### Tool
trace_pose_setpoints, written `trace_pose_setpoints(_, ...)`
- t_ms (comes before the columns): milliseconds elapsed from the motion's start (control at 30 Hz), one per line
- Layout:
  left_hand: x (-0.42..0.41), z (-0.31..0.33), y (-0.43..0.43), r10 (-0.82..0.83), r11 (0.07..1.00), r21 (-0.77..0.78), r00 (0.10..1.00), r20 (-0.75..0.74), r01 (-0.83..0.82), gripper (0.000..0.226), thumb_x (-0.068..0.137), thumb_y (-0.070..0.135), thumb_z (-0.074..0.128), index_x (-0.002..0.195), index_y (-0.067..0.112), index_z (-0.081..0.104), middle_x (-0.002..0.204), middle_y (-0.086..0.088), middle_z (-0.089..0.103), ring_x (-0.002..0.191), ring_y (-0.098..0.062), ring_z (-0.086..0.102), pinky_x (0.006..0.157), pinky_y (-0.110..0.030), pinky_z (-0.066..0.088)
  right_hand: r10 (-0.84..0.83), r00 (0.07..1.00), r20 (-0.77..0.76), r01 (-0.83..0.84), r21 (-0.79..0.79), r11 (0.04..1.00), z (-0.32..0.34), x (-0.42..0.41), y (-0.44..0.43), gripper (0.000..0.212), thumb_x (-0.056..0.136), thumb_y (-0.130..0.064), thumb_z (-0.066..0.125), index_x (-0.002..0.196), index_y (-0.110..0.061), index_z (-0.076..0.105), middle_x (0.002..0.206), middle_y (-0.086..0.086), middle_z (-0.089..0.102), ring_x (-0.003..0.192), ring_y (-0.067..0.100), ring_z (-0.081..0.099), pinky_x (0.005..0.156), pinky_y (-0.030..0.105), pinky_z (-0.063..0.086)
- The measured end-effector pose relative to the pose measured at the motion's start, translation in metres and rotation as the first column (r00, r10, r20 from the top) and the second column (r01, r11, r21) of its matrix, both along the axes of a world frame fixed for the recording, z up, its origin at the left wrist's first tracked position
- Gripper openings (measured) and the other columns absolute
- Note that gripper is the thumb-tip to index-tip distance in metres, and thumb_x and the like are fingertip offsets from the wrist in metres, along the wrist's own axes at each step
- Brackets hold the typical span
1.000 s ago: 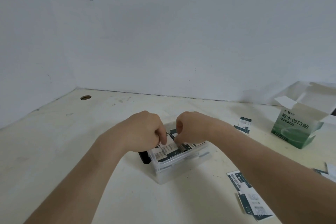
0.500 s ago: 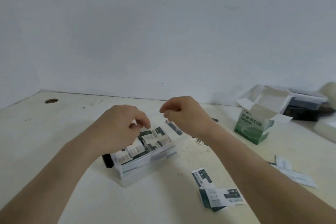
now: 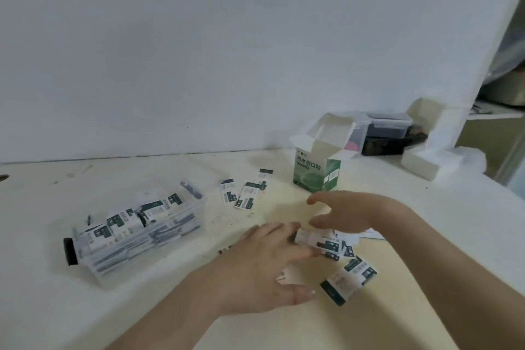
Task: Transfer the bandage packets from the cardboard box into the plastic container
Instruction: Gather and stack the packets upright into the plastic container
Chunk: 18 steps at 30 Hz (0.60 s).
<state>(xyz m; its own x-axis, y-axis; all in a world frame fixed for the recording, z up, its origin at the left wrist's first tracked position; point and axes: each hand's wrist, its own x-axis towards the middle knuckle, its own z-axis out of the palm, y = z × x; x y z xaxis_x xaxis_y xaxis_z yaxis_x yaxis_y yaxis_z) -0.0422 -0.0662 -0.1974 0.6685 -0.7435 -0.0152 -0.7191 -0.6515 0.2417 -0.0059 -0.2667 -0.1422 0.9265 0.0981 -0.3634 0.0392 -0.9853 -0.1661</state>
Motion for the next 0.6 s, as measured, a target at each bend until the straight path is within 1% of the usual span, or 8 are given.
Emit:
trace_pose_setpoints(100,-0.015,-0.011,-0.042,-0.115,0.993,0.023,0.992,0.046,0.114,0.052,0.091,0.063,0.040,0.140,0.052,0.025,0.159,0.009,0.004,0.145,-0.008,-0.007,0.119,-0.047,0.001,-0.116,0.993,0.027,0.116,0.002,0.993,-0.017,-0.007,-0.034,0.050,0.100,-0.028,0.043,0.148,-0.024,0.031,0.153,0.005,0.037,0.134,0.026,0.040,0.105,0.033,0.033)
trace_pose_setpoints(167,-0.023,-0.017,-0.060,-0.173,0.985,0.041,0.982,0.077,0.170,0.047,0.094,0.063,0.034,0.139,0.052,0.027,0.160,0.008,0.005,0.146,-0.010,-0.006,0.119,-0.048,-0.001,-0.118,0.990,0.071,0.117,0.024,0.993,-0.023,-0.010,-0.044,0.048,0.098,-0.025,0.044,0.145,-0.025,0.036,0.150,0.004,0.040,0.132,0.025,0.041,0.104,0.030,0.032)
trace_pose_setpoints(233,-0.021,-0.019,-0.067,-0.161,0.986,0.053,0.983,0.092,0.157,0.046,0.094,0.063,0.030,0.139,0.054,0.025,0.159,0.011,0.012,0.147,-0.009,0.001,0.119,-0.045,-0.002,-0.105,0.987,0.119,0.098,0.068,0.993,-0.024,-0.016,-0.050,0.047,0.095,-0.025,0.051,0.141,-0.025,0.042,0.146,0.002,0.043,0.130,0.022,0.043,0.099,0.026,0.034)
trace_pose_setpoints(300,-0.012,-0.017,-0.063,-0.114,0.992,0.061,0.984,0.139,0.106,0.044,0.096,0.059,0.031,0.139,0.050,0.029,0.153,0.013,0.026,0.143,-0.009,0.016,0.119,-0.042,0.005,-0.086,0.985,0.153,0.069,0.117,0.991,-0.026,-0.018,-0.052,0.049,0.089,-0.024,0.061,0.137,-0.024,0.049,0.140,0.002,0.048,0.120,0.019,0.048,0.088,0.022,0.038)
trace_pose_setpoints(333,-0.007,-0.014,-0.057,-0.082,0.995,0.061,0.981,0.176,0.073,0.044,0.097,0.056,0.031,0.139,0.048,0.033,0.149,0.014,0.033,0.139,-0.010,0.024,0.118,-0.041,0.014,-0.077,0.983,0.166,0.055,0.135,0.989,-0.027,-0.017,-0.051,0.050,0.086,-0.023,0.064,0.135,-0.024,0.051,0.137,0.002,0.049,0.111,0.017,0.050,0.083,0.021,0.040)
trace_pose_setpoints(433,0.008,-0.006,-0.036,0.078,0.997,0.012,0.981,0.177,-0.082,0.038,0.097,0.043,0.040,0.135,0.044,0.047,0.135,0.016,0.050,0.125,-0.010,0.042,0.103,-0.032,0.038,-0.041,0.983,0.178,0.009,0.175,0.985,-0.032,-0.016,-0.043,0.053,0.081,-0.020,0.070,0.132,-0.024,0.055,0.124,0.000,0.051,0.096,0.014,0.049,0.077,0.021,0.041)
trace_pose_setpoints(533,0.018,-0.001,-0.015,0.254,0.967,-0.053,0.962,0.104,-0.249,0.032,0.091,0.036,0.051,0.120,0.044,0.061,0.124,0.022,0.059,0.116,-0.004,0.050,0.096,-0.026,0.044,-0.006,0.987,0.160,-0.035,0.251,0.967,-0.034,-0.010,-0.027,0.051,0.081,-0.017,0.070,0.129,-0.022,0.057,0.099,-0.007,0.054,0.087,0.014,0.055,0.072,0.022,0.045)
trace_pose_setpoints(600,0.021,0.006,-0.007,0.345,0.938,-0.061,0.934,0.090,-0.340,0.023,0.087,0.036,0.054,0.105,0.039,0.068,0.109,0.021,0.065,0.103,-0.002,0.057,0.089,-0.025,0.048,0.002,0.990,0.142,-0.043,0.289,0.957,-0.035,-0.006,-0.019,0.047,0.080,-0.016,0.069,0.125,-0.022,0.059,0.085,-0.011,0.054,0.076,0.014,0.057,0.062,0.019,0.046)
